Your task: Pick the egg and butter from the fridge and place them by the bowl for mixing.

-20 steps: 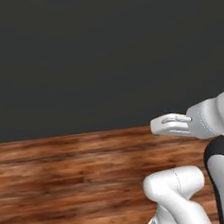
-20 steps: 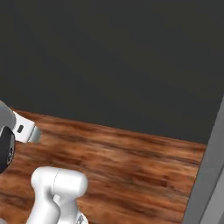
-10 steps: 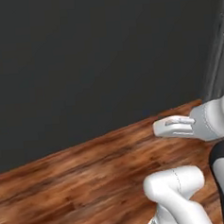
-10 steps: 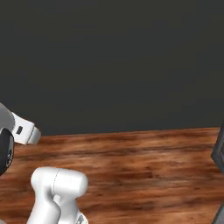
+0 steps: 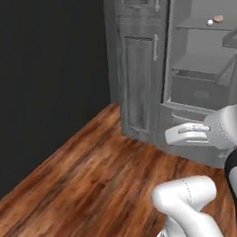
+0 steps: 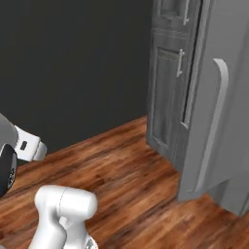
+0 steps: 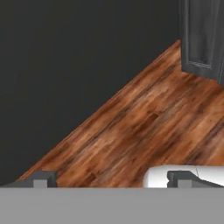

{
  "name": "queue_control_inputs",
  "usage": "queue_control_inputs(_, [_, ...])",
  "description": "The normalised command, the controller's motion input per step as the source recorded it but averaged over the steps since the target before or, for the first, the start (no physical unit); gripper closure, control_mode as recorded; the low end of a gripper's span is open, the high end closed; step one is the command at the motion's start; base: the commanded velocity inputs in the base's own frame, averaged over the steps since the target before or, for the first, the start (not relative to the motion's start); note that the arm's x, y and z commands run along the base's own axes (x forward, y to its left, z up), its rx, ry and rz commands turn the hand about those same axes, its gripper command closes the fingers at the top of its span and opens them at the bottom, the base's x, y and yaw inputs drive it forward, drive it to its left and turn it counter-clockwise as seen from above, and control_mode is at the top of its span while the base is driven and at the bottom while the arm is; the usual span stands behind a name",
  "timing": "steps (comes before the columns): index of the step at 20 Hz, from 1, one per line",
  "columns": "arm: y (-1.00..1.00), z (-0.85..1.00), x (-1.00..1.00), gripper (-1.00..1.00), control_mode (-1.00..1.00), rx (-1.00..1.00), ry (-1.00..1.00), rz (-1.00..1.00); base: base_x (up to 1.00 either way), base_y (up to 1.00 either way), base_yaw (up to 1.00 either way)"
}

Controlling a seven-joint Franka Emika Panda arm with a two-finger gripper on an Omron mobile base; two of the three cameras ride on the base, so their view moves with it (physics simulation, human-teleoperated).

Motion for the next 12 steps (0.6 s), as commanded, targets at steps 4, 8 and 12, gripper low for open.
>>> queue_control_inputs(4, [0.00,0.00,0.00,-1.00,1.00,0.00,0.00,0.00,0.60,0.45,-0.78])
queue_control_inputs(8, [0.00,0.00,0.00,-1.00,1.00,0.00,0.00,0.00,0.75,0.96,-0.59])
queue_control_inputs(12, [0.00,0.00,0.00,-1.00,1.00,0.00,0.00,0.00,0.82,1.00,-0.50])
